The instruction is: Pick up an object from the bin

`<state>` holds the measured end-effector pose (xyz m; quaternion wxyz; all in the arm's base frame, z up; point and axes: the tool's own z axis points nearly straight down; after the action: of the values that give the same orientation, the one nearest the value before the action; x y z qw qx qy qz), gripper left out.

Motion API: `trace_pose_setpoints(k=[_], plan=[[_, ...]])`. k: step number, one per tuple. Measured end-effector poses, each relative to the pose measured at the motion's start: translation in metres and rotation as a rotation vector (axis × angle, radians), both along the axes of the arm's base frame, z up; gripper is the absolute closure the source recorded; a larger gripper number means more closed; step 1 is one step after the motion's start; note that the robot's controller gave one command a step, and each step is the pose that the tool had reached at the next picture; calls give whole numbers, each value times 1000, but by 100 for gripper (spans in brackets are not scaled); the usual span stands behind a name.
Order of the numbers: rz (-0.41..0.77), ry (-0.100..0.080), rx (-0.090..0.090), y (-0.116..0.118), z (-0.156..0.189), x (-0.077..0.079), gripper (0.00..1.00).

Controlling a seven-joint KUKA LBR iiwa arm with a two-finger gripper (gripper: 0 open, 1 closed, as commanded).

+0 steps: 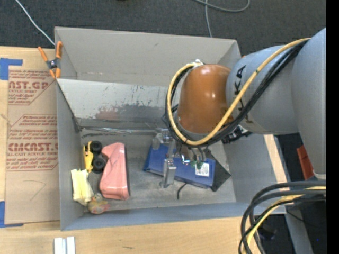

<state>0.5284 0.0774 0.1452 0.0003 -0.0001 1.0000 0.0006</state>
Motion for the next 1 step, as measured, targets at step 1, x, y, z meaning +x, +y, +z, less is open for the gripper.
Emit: trace_pose_setpoints(k=[1], plan=[[-118, 6, -2, -83, -77, 18, 0]])
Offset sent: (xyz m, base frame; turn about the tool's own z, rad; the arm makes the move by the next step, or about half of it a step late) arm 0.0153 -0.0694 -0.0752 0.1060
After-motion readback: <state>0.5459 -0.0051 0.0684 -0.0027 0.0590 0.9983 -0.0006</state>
